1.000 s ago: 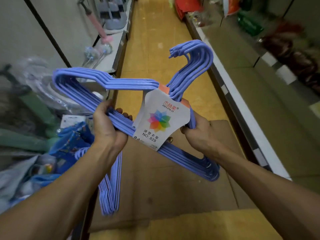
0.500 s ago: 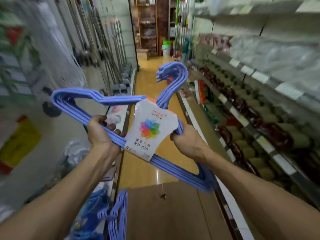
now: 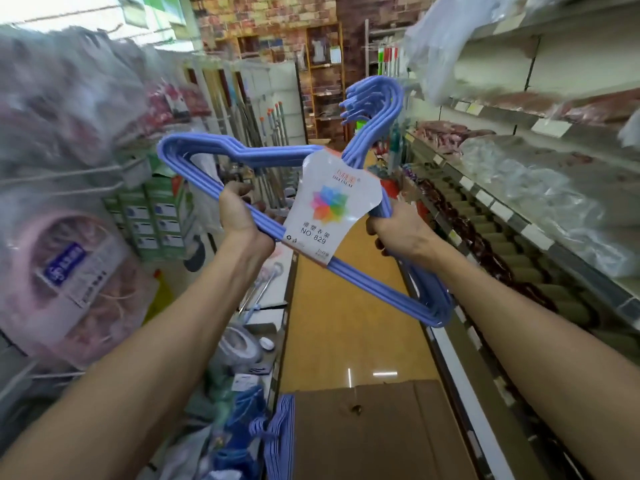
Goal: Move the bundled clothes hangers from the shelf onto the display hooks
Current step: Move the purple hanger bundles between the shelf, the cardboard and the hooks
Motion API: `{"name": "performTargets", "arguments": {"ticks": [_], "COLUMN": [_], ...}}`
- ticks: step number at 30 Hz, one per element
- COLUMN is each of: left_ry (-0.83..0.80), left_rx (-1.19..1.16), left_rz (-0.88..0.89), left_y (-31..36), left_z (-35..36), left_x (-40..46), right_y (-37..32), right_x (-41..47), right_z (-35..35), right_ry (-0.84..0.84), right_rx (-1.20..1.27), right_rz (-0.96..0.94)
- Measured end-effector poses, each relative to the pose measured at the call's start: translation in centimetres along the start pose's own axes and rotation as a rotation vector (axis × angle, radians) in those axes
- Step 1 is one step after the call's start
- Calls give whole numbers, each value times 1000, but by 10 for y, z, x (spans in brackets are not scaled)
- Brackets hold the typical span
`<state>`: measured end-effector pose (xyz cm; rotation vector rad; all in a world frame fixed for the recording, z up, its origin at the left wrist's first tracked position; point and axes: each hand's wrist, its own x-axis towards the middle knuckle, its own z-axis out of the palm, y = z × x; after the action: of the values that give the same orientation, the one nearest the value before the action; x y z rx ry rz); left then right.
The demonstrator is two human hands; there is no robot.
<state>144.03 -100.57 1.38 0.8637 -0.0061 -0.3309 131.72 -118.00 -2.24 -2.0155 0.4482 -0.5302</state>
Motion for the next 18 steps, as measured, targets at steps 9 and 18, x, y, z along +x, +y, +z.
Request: {"name": "performTargets", "arguments": {"ticks": [9, 18], "left_ry": [95, 211], "left_rx": [-77, -188], "left_rz": [141, 413], "left_y": [14, 31], "left_z": [6, 2], "left_x": [-68, -179], "right_y": [-24, -57], "right_x": [-15, -46], "right_z": [-30, -25], "right_ry": [-160, -355], "right_rx": [28, 1], "right_rz": [-189, -395]}}
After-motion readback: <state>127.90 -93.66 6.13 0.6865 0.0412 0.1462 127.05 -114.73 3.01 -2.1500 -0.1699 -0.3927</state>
